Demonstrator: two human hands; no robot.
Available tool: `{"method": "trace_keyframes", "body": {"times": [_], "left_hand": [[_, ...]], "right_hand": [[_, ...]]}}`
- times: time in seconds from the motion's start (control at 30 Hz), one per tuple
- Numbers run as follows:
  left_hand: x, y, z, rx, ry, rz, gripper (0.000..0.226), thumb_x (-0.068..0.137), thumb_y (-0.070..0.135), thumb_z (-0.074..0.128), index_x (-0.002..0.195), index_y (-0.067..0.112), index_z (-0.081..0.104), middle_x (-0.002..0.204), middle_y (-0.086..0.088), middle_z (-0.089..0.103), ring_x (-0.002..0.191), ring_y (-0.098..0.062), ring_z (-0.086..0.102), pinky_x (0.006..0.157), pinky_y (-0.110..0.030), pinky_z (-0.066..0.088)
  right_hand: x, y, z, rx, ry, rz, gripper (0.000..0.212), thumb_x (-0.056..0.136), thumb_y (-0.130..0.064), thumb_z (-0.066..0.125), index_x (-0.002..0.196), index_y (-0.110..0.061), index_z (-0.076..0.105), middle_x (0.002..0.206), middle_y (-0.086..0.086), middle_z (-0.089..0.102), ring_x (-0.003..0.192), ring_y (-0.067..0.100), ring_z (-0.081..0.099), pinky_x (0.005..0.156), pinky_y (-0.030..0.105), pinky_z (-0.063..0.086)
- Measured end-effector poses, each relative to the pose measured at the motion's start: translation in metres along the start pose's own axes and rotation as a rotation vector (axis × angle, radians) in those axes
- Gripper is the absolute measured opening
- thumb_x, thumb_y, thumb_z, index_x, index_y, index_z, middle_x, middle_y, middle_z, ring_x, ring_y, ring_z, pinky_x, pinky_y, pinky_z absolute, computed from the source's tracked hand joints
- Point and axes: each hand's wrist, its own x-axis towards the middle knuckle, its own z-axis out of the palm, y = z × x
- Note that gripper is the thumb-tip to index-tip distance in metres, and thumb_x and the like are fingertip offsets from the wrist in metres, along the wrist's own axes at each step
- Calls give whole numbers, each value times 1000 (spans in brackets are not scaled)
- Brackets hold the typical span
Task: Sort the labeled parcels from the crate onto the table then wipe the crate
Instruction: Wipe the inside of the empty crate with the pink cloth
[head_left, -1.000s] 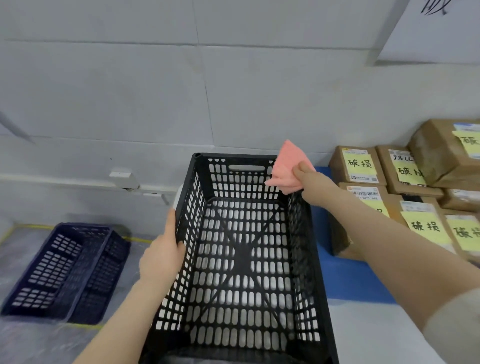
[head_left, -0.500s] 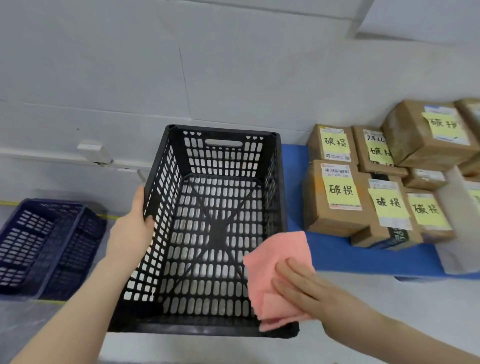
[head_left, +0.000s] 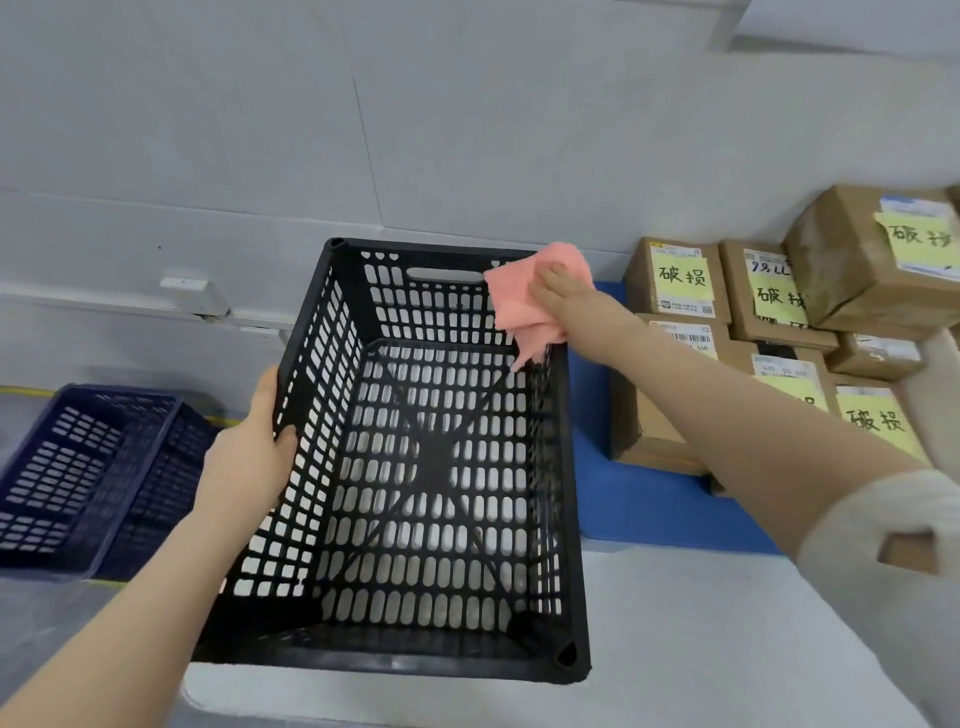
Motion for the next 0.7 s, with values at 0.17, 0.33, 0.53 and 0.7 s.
{"method": "trace_keyframes", "body": {"times": [0.17, 0.33, 0.53, 0.7], "left_hand": [[-2, 3, 1, 5, 11, 6, 71, 95, 16, 46, 141, 53, 7, 67, -8, 61, 57, -31, 61, 61, -47, 57], [-1, 5, 0, 41, -2, -17, 72, 95, 18, 47, 143, 49, 4, 68, -9, 61, 58, -33, 61, 62, -48, 57], [-3, 8, -1, 89, 7, -11, 73, 94, 17, 49, 144, 45, 4, 64, -10, 59, 53, -30, 59, 55, -45, 55], [-1, 6, 1, 108, 28, 8, 73, 93, 17, 50, 143, 47, 6, 67, -7, 59, 52, -27, 58, 53, -43, 54]], "right_hand": [[-97, -34, 40, 138, 16, -117, 86, 77, 17, 44, 153, -15, 19, 161, 11, -8, 146, 26, -16, 117, 37, 14], [-201, -66, 87, 152, -111, -441, 91, 88, -11, 61, 154, -28, 0, 160, 3, -17, 147, 24, -17, 118, 46, 20], [-173, -41, 48, -62, -5, -653, 83, 75, -15, 72, 145, -36, 32, 157, -2, 28, 145, 18, 24, 104, 33, 35], [-77, 0, 16, -160, 15, -554, 39, 94, -64, 35, 130, -51, 41, 137, -8, 48, 119, 19, 51, 96, 35, 42]]}}
